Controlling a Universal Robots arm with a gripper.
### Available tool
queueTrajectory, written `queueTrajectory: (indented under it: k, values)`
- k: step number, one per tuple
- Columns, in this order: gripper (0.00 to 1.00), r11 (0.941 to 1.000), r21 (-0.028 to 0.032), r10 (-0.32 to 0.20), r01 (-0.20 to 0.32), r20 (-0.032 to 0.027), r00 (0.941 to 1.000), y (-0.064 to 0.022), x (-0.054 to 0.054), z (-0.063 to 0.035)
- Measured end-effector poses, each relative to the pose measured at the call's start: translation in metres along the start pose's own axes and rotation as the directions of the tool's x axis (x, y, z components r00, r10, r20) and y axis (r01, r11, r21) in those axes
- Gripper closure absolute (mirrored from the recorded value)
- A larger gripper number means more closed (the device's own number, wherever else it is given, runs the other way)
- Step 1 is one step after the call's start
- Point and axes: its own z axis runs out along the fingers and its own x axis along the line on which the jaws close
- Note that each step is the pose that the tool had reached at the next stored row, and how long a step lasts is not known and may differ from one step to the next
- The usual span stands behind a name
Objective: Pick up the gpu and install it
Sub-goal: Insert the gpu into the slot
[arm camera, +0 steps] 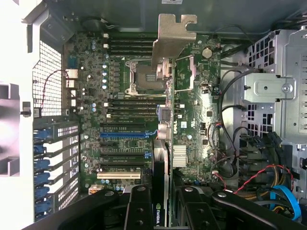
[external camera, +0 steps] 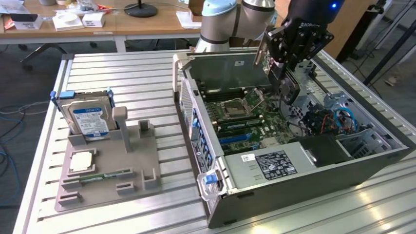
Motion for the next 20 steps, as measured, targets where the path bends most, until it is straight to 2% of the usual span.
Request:
queueTrajectory:
  k: [6, 11, 15, 20]
  values:
    - [0.73, 0.9999, -0.0002, -0.012, 0.012, -0.0006, 0.9999, 0.0, 0.0, 0.0001]
    - [0.73, 0.9972, -0.0013, -0.075, 0.075, -0.0037, 0.9972, 0.0, 0.0, 0.0002]
    - [0.73, 0.9893, -0.0029, -0.146, 0.146, -0.0071, 0.9892, 0.0, 0.0, 0.0004]
    - [0.73, 0.9719, -0.0053, -0.235, 0.235, -0.0112, 0.9718, 0.0, 0.0, 0.0006]
